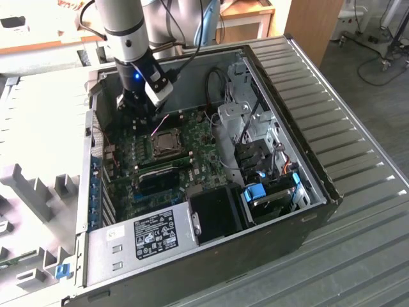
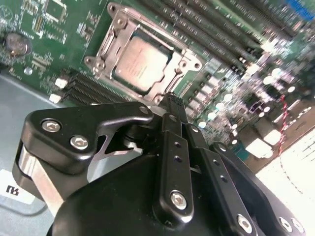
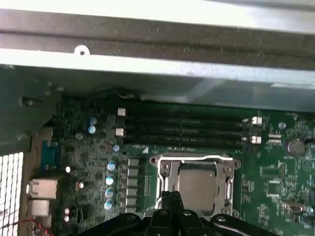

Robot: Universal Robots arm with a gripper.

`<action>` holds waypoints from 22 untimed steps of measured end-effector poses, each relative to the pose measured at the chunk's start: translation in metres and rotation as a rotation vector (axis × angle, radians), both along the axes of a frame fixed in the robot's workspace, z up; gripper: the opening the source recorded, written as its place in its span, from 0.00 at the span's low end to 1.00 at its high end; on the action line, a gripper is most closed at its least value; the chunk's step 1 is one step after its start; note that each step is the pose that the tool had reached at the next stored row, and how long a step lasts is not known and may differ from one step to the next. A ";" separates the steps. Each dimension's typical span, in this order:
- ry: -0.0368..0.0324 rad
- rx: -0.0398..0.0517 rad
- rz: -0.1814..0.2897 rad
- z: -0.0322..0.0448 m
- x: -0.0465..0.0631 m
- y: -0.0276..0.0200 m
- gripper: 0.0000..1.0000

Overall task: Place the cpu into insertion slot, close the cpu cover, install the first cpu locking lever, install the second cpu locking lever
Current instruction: 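Install the first cpu locking lever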

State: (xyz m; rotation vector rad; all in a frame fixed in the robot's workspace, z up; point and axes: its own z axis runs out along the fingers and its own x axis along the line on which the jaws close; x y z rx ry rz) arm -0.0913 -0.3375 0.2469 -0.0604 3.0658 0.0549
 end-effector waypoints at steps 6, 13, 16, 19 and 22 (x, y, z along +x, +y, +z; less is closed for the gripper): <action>0.0001 -0.0213 0.000 -0.0002 0.001 0.0073 0.11; 0.0001 -0.0146 0.000 -0.0006 0.002 0.0110 0.11; 0.0001 -0.0037 0.000 -0.0007 0.003 0.0112 0.11; -0.0001 0.0015 0.000 -0.0008 0.005 0.0119 0.11; 0.0000 0.0039 0.000 -0.0007 0.009 0.0129 0.11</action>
